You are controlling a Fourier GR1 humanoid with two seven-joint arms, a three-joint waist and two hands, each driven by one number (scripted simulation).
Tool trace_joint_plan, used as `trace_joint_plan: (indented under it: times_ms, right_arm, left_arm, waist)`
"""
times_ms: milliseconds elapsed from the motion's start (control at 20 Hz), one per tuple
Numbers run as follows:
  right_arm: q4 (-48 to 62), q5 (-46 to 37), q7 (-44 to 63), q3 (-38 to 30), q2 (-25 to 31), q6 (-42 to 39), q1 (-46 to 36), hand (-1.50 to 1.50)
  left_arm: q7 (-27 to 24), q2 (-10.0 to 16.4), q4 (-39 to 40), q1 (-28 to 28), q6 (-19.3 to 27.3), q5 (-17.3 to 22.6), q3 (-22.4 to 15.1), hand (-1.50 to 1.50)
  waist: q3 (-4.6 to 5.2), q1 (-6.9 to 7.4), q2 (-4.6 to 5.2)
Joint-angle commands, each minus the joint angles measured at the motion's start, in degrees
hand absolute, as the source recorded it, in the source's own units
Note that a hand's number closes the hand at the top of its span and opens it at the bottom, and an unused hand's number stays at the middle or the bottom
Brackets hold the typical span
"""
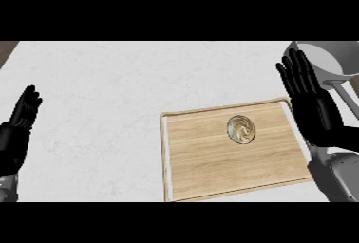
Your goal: Pick the cupcake from the tray and place it in the pot
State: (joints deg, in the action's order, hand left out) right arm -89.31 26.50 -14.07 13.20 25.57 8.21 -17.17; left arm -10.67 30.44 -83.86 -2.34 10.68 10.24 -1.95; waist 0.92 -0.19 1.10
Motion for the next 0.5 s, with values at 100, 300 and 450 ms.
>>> trace_joint_plan:
  times_ms: [100,300,450]
  right_arm:
    - [0.7,3.8,5.6,11.1,-0.9,-16.8,-4.9,-1.50]
    - [-5.7,-11.8,1.2,14.0,9.5,-22.9,-15.9,-1.50]
    - [7.9,-12.5,-13.6,10.1,6.2,-23.0,-9.2,-1.50]
  left_arm:
    - [6.4,-6.1,-0.8,-4.9,-0.7,2.7,-4.3,0.00]
    - [8.1,-8.0,-0.1,-2.9,-2.8,4.9,-6.4,0.00]
    - [16.2,-12.7,-4.1,-4.9,-0.6,7.6,-8.8,0.00]
  waist:
    - [-0.95,1.85,-0.19]
    - [0.57,3.69,-4.05]
    - [-1.21,1.73,-0.50]
